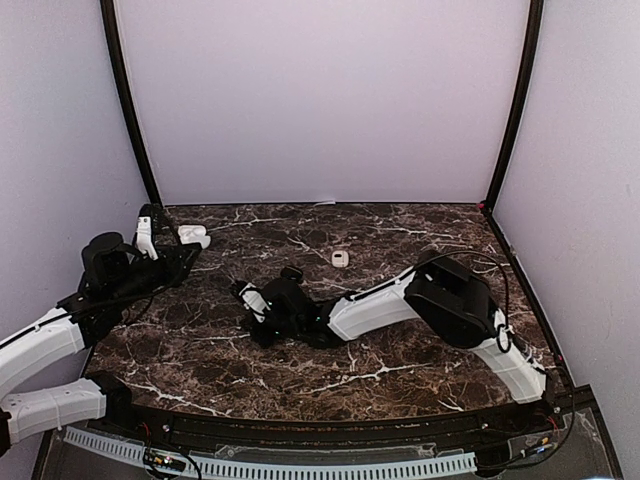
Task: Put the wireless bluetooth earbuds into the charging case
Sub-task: Move the right earbud to the center of the board.
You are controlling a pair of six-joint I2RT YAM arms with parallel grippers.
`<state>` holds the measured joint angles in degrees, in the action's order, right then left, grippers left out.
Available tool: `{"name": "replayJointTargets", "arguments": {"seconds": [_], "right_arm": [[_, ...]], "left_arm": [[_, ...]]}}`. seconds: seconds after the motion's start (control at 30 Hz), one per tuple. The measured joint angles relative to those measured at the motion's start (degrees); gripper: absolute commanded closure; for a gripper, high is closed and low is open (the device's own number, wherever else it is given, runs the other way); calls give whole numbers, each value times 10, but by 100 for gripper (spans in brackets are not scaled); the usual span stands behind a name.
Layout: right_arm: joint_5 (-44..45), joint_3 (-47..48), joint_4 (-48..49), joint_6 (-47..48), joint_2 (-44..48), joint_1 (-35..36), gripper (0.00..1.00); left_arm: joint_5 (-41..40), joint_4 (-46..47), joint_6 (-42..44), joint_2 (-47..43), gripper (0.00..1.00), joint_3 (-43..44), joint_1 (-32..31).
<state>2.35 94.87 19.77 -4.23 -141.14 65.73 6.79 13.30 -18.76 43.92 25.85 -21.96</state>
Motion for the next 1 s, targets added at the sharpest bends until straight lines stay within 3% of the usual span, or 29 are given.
{"name": "replayJointTargets", "arguments": {"seconds": [0.33, 0.6, 0.7, 0.73, 0.8, 1.0], "right_arm": [[20, -435, 99, -18, 279, -2, 91], [23, -599, 134, -8, 384, -2, 85], [7, -609, 142, -7, 387, -2, 73], [2, -611, 146, -7, 387, -2, 58], [0, -614, 150, -8, 387, -2, 42], [37, -626, 152, -23, 398, -2, 34]], "left_arm": [[105, 104, -18, 104, 88, -35, -10], [158, 235, -1, 226, 88, -55, -87], [173, 262, 9, 264, 88, -57, -103], [180, 276, 14, 279, 88, -58, -108], [191, 304, 22, 300, 88, -62, -111], [221, 384, 66, 345, 88, -76, -113]]}}
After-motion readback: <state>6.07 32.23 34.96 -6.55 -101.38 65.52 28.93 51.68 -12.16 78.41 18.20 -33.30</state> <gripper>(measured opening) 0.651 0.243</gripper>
